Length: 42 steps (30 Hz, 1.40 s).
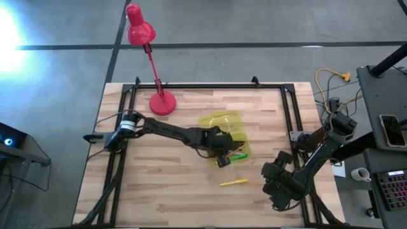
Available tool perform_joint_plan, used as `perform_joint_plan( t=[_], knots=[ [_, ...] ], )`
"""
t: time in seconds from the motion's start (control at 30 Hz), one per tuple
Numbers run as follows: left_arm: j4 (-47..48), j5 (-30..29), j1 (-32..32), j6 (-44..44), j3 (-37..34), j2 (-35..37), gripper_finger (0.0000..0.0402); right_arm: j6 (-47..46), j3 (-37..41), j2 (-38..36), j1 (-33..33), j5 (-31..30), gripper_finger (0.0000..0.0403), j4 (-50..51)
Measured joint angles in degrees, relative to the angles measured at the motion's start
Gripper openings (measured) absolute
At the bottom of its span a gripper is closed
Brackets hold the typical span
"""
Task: Pick & place school supplies into a supply box
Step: Put the black pen into the yellow supply box, then put the yellow pen into the yellow supply box
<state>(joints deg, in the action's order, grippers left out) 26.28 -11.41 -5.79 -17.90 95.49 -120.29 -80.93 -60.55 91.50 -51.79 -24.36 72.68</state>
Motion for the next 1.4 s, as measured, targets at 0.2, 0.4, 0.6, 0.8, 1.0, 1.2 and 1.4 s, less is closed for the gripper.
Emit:
perform_joint_plan(
  t=[0.2,0.4,0.6,0.8,1.0,1.2,1.4],
  knots=[
    [-1.5,5.1,-1.1,-1.3,-2.2,0.0,0.0057,1.2,0.0,0.0,0.0,0.1,0.0194,-0.9],
    [-1.0,2.7,-3.6,-1.3,-1.2,0.8,0.0084,16.7,0.2,0.0,0.6,-1.3,0.0194,-10.8],
    [3.7,1.1,-5.5,-5.0,0.0,3.0,0.0092,32.1,1.2,0.4,4.4,-2.6,0.0194,-23.7],
    [10.3,-1.9,-8.7,-8.3,-0.3,5.4,0.0092,42.1,2.6,1.3,10.7,-0.5,0.0194,-32.1],
    [12.3,-5.3,-11.9,-11.5,-2.3,7.7,0.0092,49.8,2.8,4.3,15.7,5.1,0.0194,-39.2],
    [11.9,-6.0,-13.9,-15.2,-6.5,10.1,0.0092,51.6,2.8,8.0,16.6,9.3,0.0194,-45.1],
    [8.5,-7.4,-14.9,-20.8,-16.1,16.2,0.0092,51.3,2.8,11.7,16.7,10.9,0.0194,-46.6]
  ],
)
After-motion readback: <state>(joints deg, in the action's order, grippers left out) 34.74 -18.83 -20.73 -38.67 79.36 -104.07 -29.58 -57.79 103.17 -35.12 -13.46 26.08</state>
